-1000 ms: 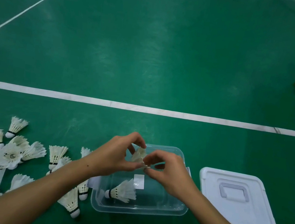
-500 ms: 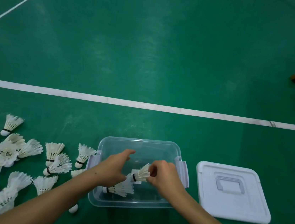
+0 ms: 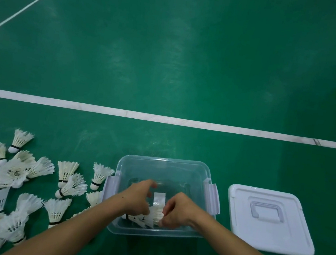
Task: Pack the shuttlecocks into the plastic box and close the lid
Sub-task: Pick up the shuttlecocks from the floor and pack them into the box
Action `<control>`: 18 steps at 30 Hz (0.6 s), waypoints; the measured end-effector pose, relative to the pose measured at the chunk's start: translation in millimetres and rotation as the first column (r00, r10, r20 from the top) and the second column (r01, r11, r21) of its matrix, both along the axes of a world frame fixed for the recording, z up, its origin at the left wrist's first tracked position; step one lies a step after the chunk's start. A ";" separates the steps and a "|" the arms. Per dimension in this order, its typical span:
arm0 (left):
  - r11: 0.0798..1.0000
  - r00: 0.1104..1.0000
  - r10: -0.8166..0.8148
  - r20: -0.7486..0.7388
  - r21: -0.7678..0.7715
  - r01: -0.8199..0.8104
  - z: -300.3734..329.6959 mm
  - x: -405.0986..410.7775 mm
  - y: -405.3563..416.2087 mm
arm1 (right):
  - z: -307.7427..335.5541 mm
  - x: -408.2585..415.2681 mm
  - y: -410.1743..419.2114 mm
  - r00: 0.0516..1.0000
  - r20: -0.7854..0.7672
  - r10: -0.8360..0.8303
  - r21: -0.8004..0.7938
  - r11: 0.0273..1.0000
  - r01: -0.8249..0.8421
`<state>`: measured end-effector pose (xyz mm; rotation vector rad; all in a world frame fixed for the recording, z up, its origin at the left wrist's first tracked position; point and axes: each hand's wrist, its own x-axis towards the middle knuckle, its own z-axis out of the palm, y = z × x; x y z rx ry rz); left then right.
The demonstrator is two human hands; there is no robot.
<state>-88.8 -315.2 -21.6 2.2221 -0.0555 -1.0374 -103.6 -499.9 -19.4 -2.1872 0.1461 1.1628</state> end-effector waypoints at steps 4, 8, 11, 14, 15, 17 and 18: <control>1.000 0.995 -0.001 0.097 -0.005 0.002 11.6 -4.3 -0.2 | 11.3 2.7 -6.8 0.992 0.102 0.078 -0.077 0.995 -0.071; 0.967 0.945 0.188 0.268 -0.218 -0.130 38.4 -13.5 11.2 | 35.3 10.5 -13.3 0.960 0.269 0.081 -0.114 0.992 -0.052; 0.900 0.862 0.362 0.355 -0.373 -0.225 67.9 -25.7 41.2 | 59.0 17.7 -12.7 0.911 0.408 0.065 -0.088 0.996 -0.032; 0.813 0.742 0.547 0.387 -0.454 -0.363 88.4 -38.7 88.2 | 83.8 22.7 2.6 0.844 0.533 0.059 -0.036 0.998 -0.047; 0.779 0.698 0.605 0.383 -0.465 -0.420 91.3 -43.6 105.0 | 90.2 23.9 11.1 0.822 0.568 0.046 -0.007 0.999 -0.051; 0.721 0.632 0.685 0.363 -0.467 -0.512 90.7 -54.8 136.4 | 100.2 25.2 32.1 0.781 0.624 0.033 0.048 0.996 -0.080; 0.706 0.618 0.703 0.352 -0.455 -0.543 86.2 -60.5 150.2 | 103.4 26.8 44.3 0.765 0.643 0.037 0.068 0.992 -0.105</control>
